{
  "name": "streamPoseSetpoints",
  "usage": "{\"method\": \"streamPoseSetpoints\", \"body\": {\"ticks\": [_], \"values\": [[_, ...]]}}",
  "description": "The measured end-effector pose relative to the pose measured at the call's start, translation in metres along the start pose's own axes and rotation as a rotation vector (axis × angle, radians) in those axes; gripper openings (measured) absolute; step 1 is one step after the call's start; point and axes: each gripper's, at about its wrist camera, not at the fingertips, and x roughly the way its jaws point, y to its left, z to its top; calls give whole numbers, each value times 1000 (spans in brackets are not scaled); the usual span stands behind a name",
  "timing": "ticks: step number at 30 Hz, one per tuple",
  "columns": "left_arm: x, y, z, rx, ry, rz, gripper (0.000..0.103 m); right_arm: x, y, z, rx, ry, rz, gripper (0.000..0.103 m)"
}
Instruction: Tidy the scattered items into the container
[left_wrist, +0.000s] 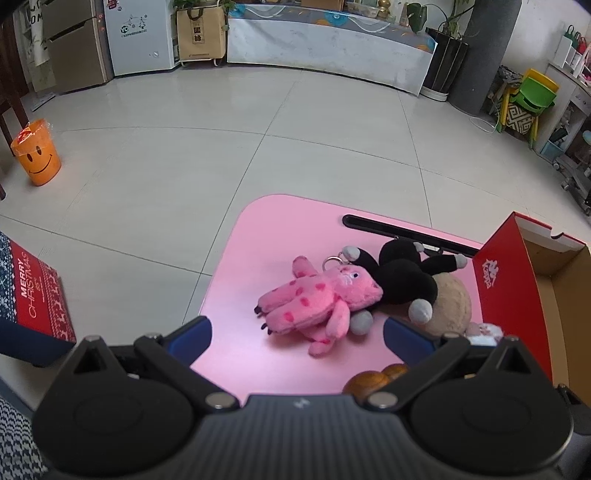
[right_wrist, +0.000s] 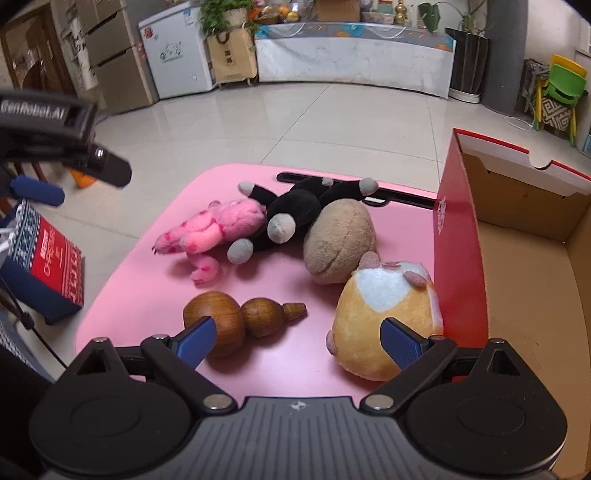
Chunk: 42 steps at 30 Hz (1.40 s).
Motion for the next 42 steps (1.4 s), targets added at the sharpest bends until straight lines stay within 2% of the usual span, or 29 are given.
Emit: {"method": "streamPoseSetpoints", "body": {"ticks": [5, 13, 19, 27, 30, 32, 36, 42], "values": [[5, -4, -3, 26, 10, 34, 103, 0, -1, 0, 29, 2, -10, 96], [10, -16, -6, 94, 6, 69, 103, -1, 1, 1, 5, 8, -23, 96], [8, -16, -6, 76, -10, 52, 103, -3, 2, 2, -17, 26, -38, 92], [14, -9, -5, 19, 1, 16, 103, -11, 5, 12, -49, 80, 53, 92], [17, -6, -5, 13, 13, 14, 103, -15, 11, 13, -148, 87, 90, 92], [18, -6, -7, 25, 11, 21, 103, -13, 11, 13, -196, 91, 94, 92], [23, -10, -8, 41, 20, 37, 103, -2, 6, 16, -172, 127, 116, 89], [25, -19, -9, 72, 5, 6, 103, -2, 5, 19, -170, 88, 96, 87]]}}
